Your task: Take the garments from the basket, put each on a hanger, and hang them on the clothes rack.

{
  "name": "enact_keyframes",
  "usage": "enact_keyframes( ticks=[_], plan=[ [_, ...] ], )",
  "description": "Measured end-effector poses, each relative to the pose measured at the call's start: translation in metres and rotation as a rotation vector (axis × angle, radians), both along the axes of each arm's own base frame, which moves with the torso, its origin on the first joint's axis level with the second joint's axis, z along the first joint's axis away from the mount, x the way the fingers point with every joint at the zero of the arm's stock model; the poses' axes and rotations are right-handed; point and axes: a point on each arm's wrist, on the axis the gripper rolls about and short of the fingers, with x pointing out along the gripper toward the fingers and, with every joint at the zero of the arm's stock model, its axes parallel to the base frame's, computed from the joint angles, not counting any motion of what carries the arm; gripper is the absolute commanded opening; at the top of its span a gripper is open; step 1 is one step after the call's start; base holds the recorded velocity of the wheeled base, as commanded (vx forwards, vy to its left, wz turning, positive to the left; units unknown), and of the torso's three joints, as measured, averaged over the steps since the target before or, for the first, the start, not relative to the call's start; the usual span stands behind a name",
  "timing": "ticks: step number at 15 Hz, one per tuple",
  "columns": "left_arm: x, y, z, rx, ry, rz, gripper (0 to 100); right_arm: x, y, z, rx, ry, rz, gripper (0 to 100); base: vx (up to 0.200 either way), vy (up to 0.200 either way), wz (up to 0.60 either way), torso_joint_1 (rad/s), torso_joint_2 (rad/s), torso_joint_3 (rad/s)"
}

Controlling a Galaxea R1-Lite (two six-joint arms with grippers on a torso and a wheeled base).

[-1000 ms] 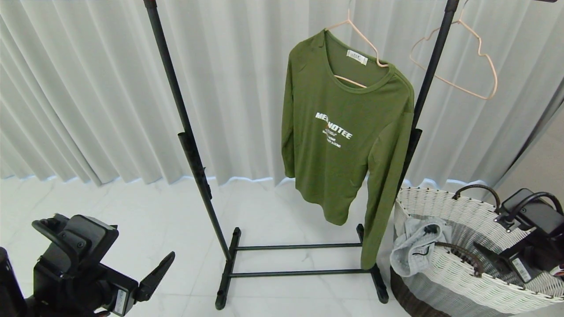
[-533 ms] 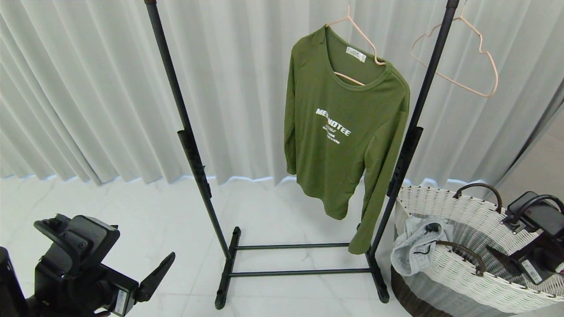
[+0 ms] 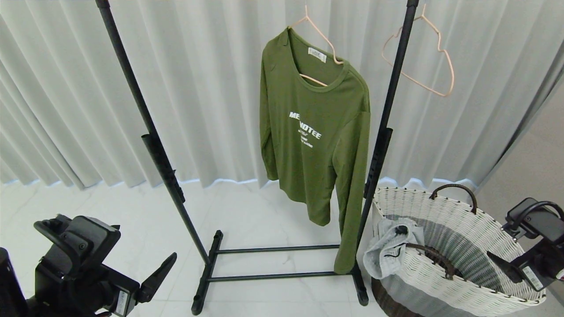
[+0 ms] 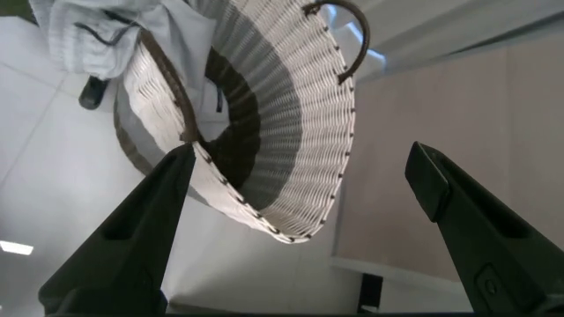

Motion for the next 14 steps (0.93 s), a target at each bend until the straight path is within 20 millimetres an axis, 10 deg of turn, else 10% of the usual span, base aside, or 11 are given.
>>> enact_keyframes(
  ticks=[14],
  plan=[
    [0.010,-0.003,0.006,-0.002,-0.009,0.000,100,0.015,0.008,-0.021,0.059,0.123,0.135,100,0.100,0.000,0.00,0.001,0.00,0.002]
  ],
)
